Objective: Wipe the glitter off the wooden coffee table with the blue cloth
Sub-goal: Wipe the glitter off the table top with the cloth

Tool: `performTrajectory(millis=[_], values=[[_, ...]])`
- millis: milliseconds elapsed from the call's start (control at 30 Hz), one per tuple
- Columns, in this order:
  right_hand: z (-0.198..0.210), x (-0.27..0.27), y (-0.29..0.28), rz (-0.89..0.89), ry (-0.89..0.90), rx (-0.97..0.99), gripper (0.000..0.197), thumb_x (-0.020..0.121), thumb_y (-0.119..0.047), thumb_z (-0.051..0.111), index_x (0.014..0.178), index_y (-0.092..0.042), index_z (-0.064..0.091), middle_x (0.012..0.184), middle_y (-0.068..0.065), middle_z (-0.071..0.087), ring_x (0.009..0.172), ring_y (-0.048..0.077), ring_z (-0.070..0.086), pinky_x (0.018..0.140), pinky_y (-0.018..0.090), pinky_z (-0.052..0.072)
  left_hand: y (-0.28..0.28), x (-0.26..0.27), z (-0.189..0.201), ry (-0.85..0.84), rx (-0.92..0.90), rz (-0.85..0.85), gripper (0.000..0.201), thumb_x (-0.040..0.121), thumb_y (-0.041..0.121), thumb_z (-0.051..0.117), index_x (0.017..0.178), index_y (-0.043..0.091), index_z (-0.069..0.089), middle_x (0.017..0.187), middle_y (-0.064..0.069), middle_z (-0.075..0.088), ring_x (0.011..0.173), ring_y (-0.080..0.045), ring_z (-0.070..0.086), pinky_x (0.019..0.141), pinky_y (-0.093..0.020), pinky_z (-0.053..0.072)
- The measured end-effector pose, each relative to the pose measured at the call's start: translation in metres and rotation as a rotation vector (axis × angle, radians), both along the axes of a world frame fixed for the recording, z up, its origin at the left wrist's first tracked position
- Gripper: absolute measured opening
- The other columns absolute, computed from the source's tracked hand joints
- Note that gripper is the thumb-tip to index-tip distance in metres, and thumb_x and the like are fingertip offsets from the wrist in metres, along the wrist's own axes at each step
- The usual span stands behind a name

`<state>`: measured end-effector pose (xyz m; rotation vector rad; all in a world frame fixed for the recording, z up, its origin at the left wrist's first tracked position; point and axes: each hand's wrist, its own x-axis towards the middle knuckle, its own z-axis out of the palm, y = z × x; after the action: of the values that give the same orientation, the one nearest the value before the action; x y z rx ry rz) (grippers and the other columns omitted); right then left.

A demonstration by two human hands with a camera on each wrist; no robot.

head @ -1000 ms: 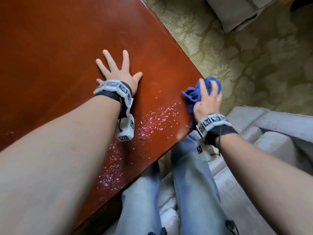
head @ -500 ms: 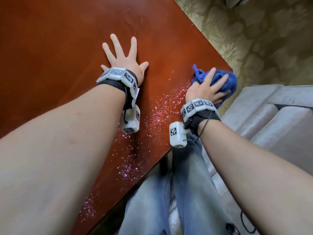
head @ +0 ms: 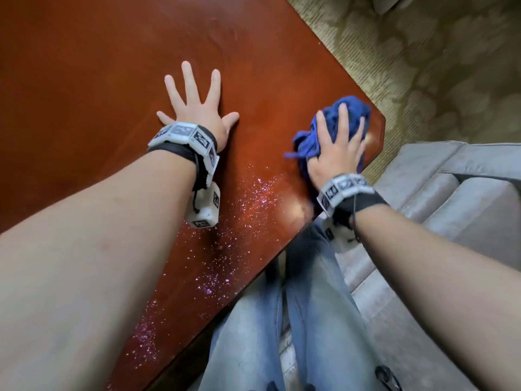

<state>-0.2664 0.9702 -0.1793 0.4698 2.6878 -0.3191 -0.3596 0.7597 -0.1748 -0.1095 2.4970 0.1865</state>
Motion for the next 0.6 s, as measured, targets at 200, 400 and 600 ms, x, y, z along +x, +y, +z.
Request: performTrajectory(millis=[200,400,600], values=[[-0.005,0.012,-0.079,0.202,0.053,-0.07,0.081,0.065,-0.023,0.054,0.142,-0.034,0.035,0.157,0.005,0.014,0.14,0.049,0.004,0.107,0.066,0.009,-0.004,-0.001,0.001,-0.009,0.019,0.004,0.075,0.093,0.057,0.047,0.151,0.044,0.002,0.159,0.0,-0.021,0.146,-0.031,-0.018,0.108,-0.069,0.012],[0.005,0.076,-0.032,0.154,-0.12,-0.117,0.089,0.064,-0.015,0.049,0.146,-0.038,0.024,0.159,-0.004,0.001,0.142,0.037,-0.009,0.112,0.062,0.003,-0.006,-0.002,0.004,-0.037,0.009,-0.012,0.077,0.092,0.058,0.048,0.151,0.043,0.0,0.159,0.0,-0.024,0.146,-0.031,-0.019,0.109,-0.068,0.013],[-0.006,-0.009,-0.028,-0.118,0.049,0.031,0.075,0.073,-0.019,0.05,0.143,-0.036,0.032,0.158,0.004,0.008,0.14,0.048,0.001,0.109,0.064,0.008,-0.006,0.008,0.002,-0.022,-0.008,-0.03,0.076,0.093,0.059,0.044,0.151,0.042,-0.002,0.159,-0.003,-0.024,0.146,-0.032,-0.019,0.109,-0.068,0.012]])
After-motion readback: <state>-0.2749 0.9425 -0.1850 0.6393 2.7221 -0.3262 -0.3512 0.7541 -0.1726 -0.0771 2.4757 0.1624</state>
